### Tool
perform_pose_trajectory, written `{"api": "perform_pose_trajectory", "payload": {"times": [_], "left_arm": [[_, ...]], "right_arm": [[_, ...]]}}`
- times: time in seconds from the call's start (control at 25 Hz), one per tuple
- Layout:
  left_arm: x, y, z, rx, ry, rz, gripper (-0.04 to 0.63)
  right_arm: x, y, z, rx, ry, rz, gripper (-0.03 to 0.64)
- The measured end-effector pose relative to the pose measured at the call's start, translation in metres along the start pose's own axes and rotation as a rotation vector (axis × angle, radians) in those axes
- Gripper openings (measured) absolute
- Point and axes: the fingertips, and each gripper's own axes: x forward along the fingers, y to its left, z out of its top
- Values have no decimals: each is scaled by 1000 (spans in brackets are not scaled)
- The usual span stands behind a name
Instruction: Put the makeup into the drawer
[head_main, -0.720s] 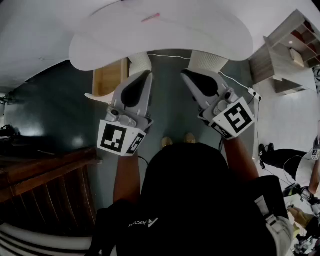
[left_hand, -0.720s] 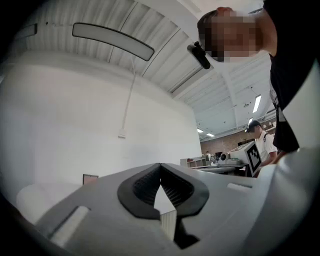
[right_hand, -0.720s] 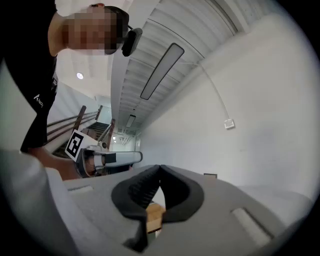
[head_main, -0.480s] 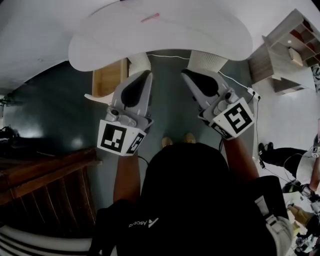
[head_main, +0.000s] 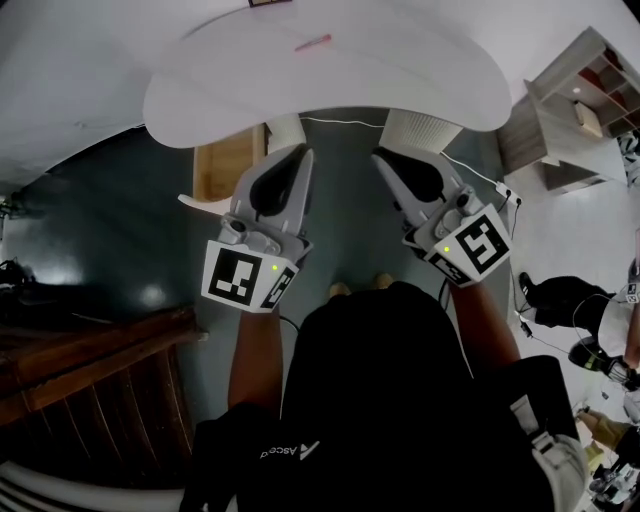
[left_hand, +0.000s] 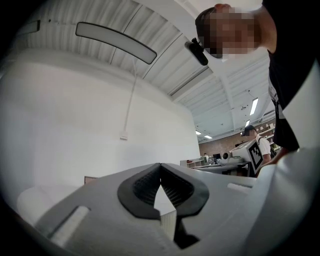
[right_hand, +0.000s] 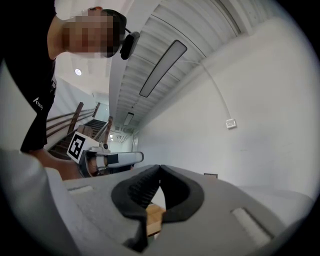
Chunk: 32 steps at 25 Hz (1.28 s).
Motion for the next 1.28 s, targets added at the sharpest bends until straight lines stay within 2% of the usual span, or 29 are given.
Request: {"api": "perform_pose_trajectory", "payload": {"times": [0.32,0.68,1.04,1.28], "left_arm": [[-1,35,-1,4,-17,-24,11],[34,68,-19,15,7,-26,11],[117,120,-56,30,56,2,11],[183,161,-80,29,90,47,11]], "right_arm": [[18,-2,-6,-15,27,-48,3],[50,-45,-17,-19,25,-52,3],[102,-135,-34,-24,15,-18,3],[141,-203,-41,-32,14,45,3]]}}
